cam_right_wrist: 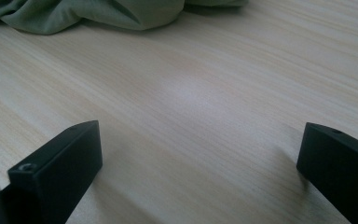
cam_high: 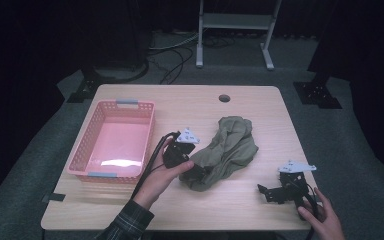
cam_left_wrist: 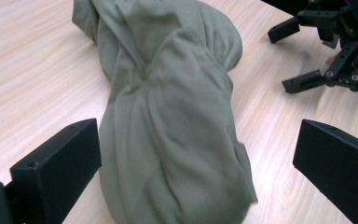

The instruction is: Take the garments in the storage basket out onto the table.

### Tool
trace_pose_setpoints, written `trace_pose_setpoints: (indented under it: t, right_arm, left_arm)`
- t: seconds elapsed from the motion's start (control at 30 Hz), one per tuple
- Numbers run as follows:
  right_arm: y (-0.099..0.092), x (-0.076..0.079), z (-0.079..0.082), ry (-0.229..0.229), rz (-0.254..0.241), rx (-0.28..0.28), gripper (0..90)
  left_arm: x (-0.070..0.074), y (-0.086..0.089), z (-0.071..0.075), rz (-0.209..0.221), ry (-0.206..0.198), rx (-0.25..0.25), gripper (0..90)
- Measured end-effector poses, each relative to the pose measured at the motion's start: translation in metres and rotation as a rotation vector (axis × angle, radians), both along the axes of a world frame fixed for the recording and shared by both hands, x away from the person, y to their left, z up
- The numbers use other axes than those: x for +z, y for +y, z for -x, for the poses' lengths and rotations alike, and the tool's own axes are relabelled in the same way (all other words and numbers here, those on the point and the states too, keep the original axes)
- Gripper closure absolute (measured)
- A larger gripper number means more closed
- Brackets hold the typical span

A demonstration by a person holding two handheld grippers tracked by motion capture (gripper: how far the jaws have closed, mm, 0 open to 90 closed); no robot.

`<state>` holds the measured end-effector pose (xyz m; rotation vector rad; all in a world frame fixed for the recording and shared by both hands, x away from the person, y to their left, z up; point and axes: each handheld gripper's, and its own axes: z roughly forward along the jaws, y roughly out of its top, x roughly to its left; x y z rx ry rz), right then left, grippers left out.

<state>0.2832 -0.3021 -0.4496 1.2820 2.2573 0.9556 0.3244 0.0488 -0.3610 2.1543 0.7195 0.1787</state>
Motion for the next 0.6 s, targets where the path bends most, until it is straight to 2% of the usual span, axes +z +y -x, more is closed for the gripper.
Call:
trace_pose_setpoints:
  t: [0.07, 0.33, 0.6]
  right_arm:
    - [0.0, 0.0, 0.0, 0.0, 0.001, 0.001, 0.0]
    - [0.0, 0.0, 0.0, 0.0, 0.0, 0.0, 0.0]
    - [0.0, 0.0, 0.0, 0.0, 0.0, 0.0, 0.0]
  left_arm:
    - [-0.003, 0.006, 0.007, -0.002, 0.003, 0.003, 0.0]
    - [-0.012, 0.021, 0.019, -0.028, 0.004, 0.013, 0.0]
    - [-0.027, 0.039, 0.03, -0.048, 0.03, 0.022, 0.0]
